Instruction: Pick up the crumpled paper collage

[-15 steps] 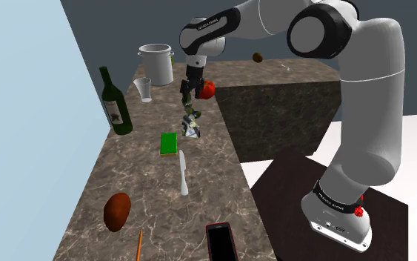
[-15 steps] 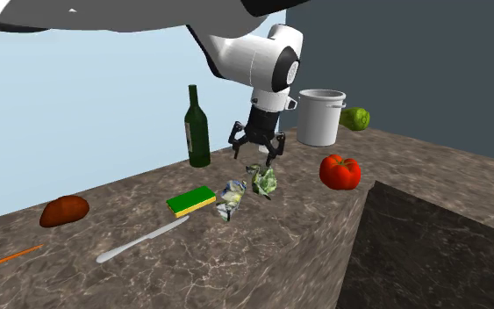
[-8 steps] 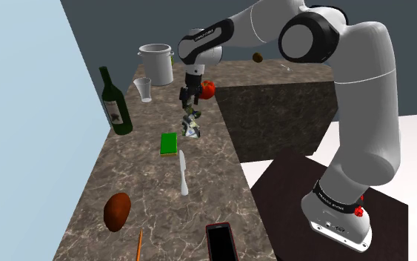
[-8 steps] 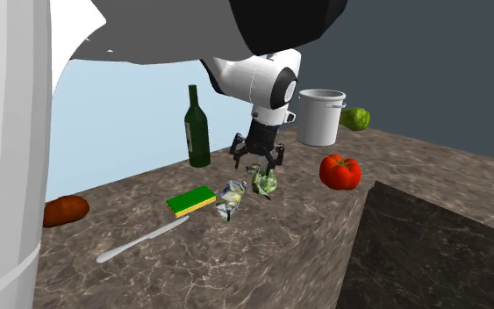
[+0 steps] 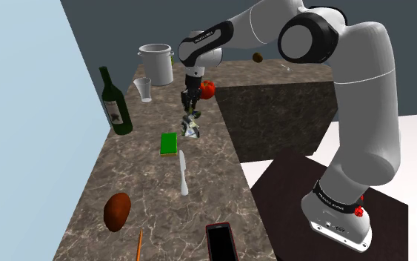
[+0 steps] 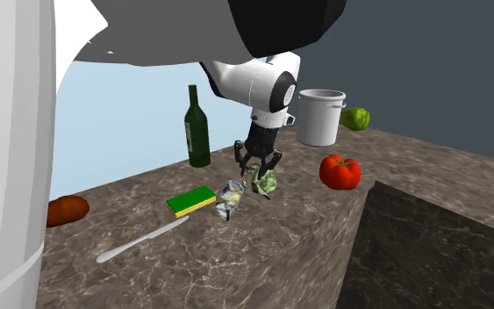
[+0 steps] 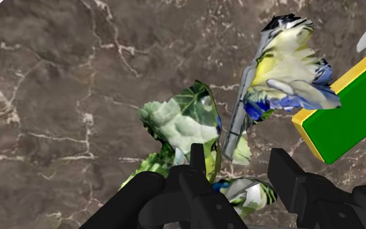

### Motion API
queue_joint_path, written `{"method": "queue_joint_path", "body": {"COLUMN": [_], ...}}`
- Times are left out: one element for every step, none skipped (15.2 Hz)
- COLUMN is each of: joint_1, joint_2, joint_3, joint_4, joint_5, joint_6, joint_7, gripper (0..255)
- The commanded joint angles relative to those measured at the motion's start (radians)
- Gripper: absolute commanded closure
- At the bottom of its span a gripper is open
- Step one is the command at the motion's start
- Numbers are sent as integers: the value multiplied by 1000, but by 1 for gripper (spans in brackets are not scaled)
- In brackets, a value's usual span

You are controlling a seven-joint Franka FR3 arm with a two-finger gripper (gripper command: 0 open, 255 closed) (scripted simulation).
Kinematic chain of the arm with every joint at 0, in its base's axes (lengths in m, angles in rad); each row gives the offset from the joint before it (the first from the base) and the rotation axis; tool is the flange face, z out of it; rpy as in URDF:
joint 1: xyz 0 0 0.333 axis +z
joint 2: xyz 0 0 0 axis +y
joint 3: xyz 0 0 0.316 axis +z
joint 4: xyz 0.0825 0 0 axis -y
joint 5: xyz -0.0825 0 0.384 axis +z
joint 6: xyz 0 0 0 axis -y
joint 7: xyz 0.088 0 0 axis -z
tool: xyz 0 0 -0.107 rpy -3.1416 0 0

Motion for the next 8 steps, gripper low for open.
{"method": "queue_joint_path", "body": {"joint_1": [0,0,0,-1,-1,-1,-1,-1], "joint_2": [0,0,0,3,-3,-9,-14,-19], "joint_3": [0,0,0,0,-1,-2,-2,-3], "joint_4": [0,-1,-1,3,8,13,18,24], "joint_5": [0,0,0,0,-2,-4,-5,-7], "joint_6": [0,0,0,-1,-11,-21,-32,-42], "joint_7": [0,0,0,-1,2,5,8,11], "gripper": [255,255,255,255,255,255,255,255]}}
